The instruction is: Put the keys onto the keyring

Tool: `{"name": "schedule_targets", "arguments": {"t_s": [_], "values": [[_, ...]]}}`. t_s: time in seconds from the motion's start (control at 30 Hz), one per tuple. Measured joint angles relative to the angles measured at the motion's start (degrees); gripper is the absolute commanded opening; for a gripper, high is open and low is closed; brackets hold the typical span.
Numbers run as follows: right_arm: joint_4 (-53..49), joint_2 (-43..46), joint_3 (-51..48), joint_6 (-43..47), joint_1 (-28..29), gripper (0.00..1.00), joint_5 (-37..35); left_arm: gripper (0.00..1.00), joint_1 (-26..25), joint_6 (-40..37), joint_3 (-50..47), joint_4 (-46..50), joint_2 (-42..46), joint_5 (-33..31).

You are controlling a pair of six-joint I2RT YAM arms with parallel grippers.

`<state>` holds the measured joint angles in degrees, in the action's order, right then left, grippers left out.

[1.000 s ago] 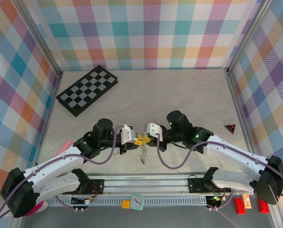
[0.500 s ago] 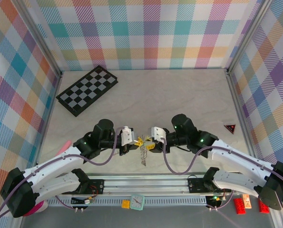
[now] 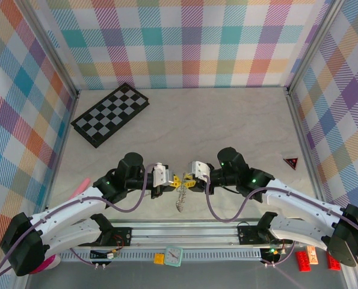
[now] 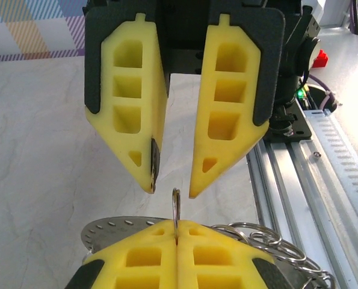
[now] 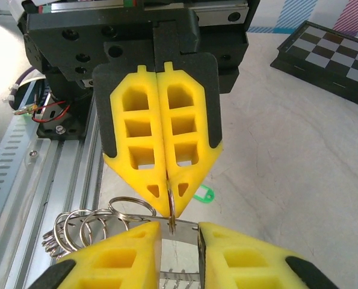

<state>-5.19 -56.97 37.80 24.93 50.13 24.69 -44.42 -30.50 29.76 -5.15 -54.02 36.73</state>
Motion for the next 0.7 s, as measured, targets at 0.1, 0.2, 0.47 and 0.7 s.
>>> {"name": "schedule_targets", "arguments": {"t_s": [0.1, 0.2, 0.47, 0.7], "values": [[-0.44, -0.20, 0.00, 1.27, 0.02, 0.32, -0.17, 0.00, -1.62, -3.13, -0.83, 0.07, 1.16, -3.91], [0.20, 0.48, -1.16, 3.63, 0.02, 0.32, -1.16, 0.00, -3.89, -7.43, -1.46, 0.13, 2.71, -9.44], [1.38, 1.88, -3.54, 7.30, 0.02, 0.27, -5.64, 0.00, -7.43, -17.79, -2.01, -1.03, 4.28, -19.65], [3.13, 2.12, -3.54, 8.87, 0.02, 0.26, -6.03, 0.00, -8.44, -21.86, -3.06, -1.33, 4.28, -22.73]]}}
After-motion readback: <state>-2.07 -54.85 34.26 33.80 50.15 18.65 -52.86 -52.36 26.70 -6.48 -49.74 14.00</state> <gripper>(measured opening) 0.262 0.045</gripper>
